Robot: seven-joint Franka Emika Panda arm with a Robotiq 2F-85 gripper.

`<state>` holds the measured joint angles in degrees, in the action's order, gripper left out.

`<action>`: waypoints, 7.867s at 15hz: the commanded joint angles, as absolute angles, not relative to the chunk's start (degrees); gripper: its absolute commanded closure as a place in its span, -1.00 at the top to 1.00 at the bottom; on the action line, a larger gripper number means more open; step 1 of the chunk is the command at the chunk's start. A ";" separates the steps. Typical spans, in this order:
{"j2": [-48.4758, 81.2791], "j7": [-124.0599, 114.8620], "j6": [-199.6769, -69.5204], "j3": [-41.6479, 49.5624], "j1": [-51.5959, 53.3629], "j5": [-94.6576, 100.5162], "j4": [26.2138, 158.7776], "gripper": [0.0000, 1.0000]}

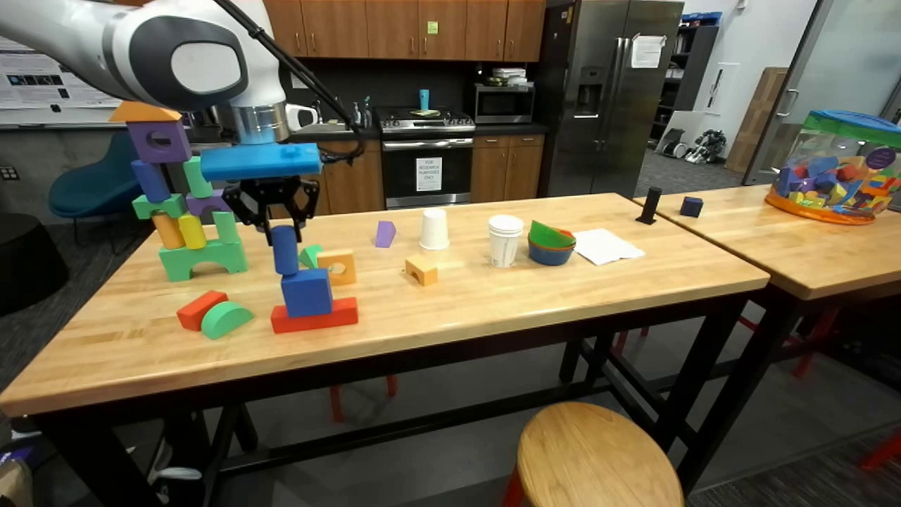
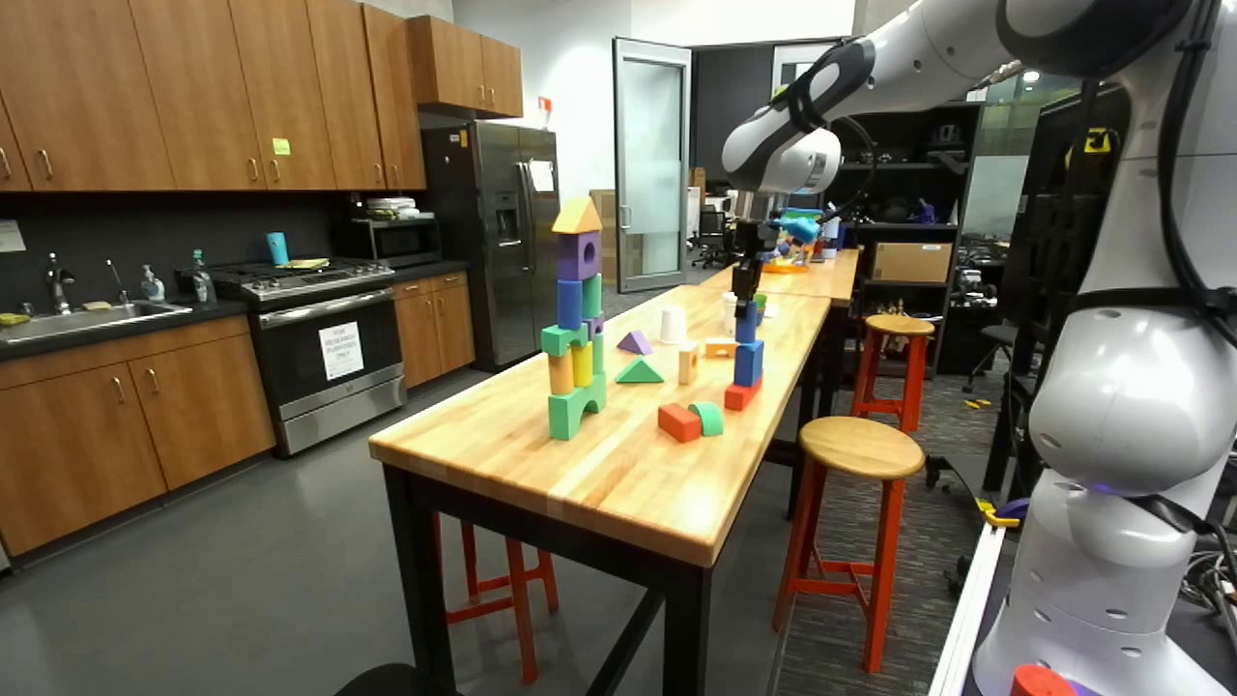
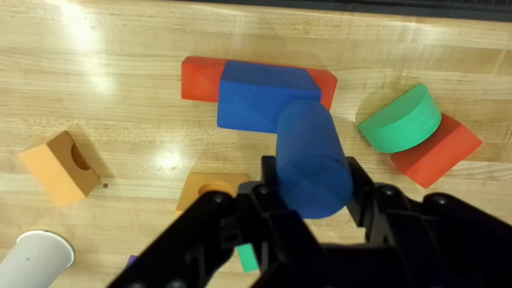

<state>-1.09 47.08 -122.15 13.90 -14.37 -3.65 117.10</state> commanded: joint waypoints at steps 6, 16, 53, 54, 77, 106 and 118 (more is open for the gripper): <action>-2.42 46.50 -122.32 14.18 -14.25 -2.69 118.49 -0.65; -2.35 46.37 -122.31 14.35 -14.49 -2.49 118.78 -0.65; -1.85 46.09 -122.76 14.24 -14.36 -2.78 118.00 -0.65; -1.78 46.11 -122.77 14.25 -14.37 -2.79 117.93 -0.65; -1.72 46.28 -123.50 14.22 -14.34 0.61 118.08 -0.65; -2.40 46.37 -123.28 13.70 -13.73 0.32 118.93 -0.65; -1.07 46.81 -123.13 13.82 -13.82 -0.21 117.96 0.33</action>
<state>-1.08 46.82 -123.25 13.64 -14.00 -0.21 118.05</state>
